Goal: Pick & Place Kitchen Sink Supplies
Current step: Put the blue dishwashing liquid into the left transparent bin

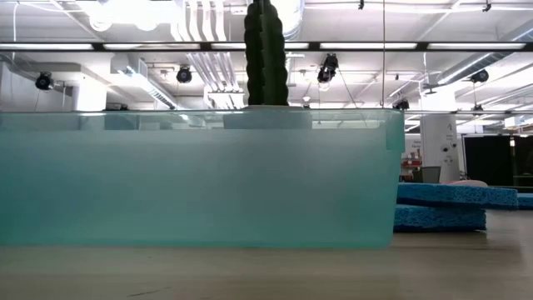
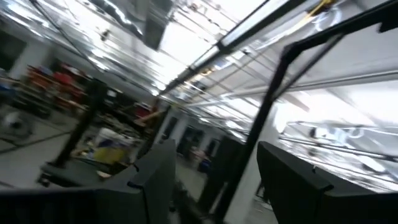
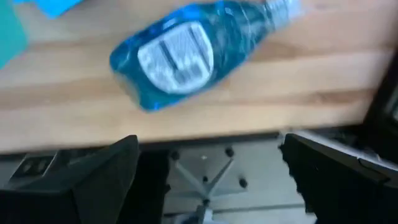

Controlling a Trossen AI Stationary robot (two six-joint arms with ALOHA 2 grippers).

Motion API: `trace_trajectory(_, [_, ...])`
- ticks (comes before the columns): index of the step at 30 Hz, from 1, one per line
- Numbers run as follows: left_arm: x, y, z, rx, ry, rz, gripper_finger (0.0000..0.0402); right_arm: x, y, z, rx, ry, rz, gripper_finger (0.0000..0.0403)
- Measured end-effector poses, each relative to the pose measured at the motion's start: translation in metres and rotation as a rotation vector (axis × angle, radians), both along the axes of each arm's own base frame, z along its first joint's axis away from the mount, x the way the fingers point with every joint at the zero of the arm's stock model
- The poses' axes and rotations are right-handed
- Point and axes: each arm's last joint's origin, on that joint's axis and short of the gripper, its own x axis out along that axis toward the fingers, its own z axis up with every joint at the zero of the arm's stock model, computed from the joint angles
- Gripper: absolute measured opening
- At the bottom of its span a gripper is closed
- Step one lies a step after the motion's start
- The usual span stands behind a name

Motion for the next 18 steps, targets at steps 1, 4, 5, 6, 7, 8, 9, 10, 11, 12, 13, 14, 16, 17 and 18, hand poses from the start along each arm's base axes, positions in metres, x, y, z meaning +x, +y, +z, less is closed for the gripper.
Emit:
trace_trajectory(1, [-0.001,-0.001,0.001,-0.005,0.0,-0.023,0.0218,0.001,0.001,-0.006,0.011,0.002,0.01,0.04])
trace_trajectory(4, [-0.002,-0.002,0.001,-0.011,0.003,-0.066,0.0218,0.002,0.002,-0.018,0.002,0.0,0.128,0.04])
trace_trajectory(5, [-0.003,-0.002,0.001,-0.005,0.003,-0.082,0.0218,0.002,0.002,-0.02,0.001,-0.009,0.185,0.04])
trace_trajectory(6, [-0.003,-0.003,0.001,-0.004,0.006,-0.094,0.0218,0.0,0.002,-0.023,0.0,-0.02,0.25,0.04])
trace_trajectory(7, [-0.003,-0.003,0.001,0.002,0.006,-0.106,0.0218,-0.001,0.001,-0.025,0.0,-0.027,0.319,0.04])
trace_trajectory(8, [-0.004,-0.004,0.002,0.004,0.006,-0.118,0.0218,-0.002,0.001,-0.025,0.007,-0.037,0.397,0.04])
trace_trajectory(9, [-0.004,-0.004,0.002,0.003,0.01,-0.138,0.0218,-0.002,0.001,-0.026,0.027,-0.049,0.477,0.04])
trace_trajectory(10, [-0.004,-0.004,0.001,0.002,0.012,-0.15,0.0218,-0.003,0.0,-0.026,0.041,-0.054,0.557,0.04])
trace_trajectory(11, [-0.004,-0.005,0.001,0.007,0.014,-0.165,0.0218,-0.005,-0.001,-0.027,0.046,-0.052,0.628,0.04])
trace_trajectory(12, [-0.004,-0.005,0.001,0.011,0.016,-0.172,0.0218,-0.006,-0.003,-0.027,0.046,-0.051,0.691,0.04])
trace_trajectory(13, [-0.004,-0.005,0.001,0.016,0.017,-0.182,0.0218,-0.007,-0.003,-0.027,0.048,-0.067,0.758,0.04])
trace_trajectory(14, [-0.004,-0.005,0.001,0.02,0.019,-0.188,0.0218,-0.007,-0.003,-0.027,0.05,-0.082,0.826,0.04])
trace_trajectory(16, [-0.004,-0.006,0.001,0.02,0.019,-0.192,0.0218,-0.011,-0.006,-0.03,0.035,-0.096,0.992,0.04])
trace_trajectory(17, [-0.004,-0.006,0.001,0.02,0.019,-0.192,0.0218,-0.013,-0.008,-0.033,0.03,-0.09,1.061,0.04])
trace_trajectory(18, [-0.004,-0.006,0.001,0.02,0.02,-0.192,0.0218,-0.016,-0.009,-0.036,0.025,-0.082,1.12,0.04])
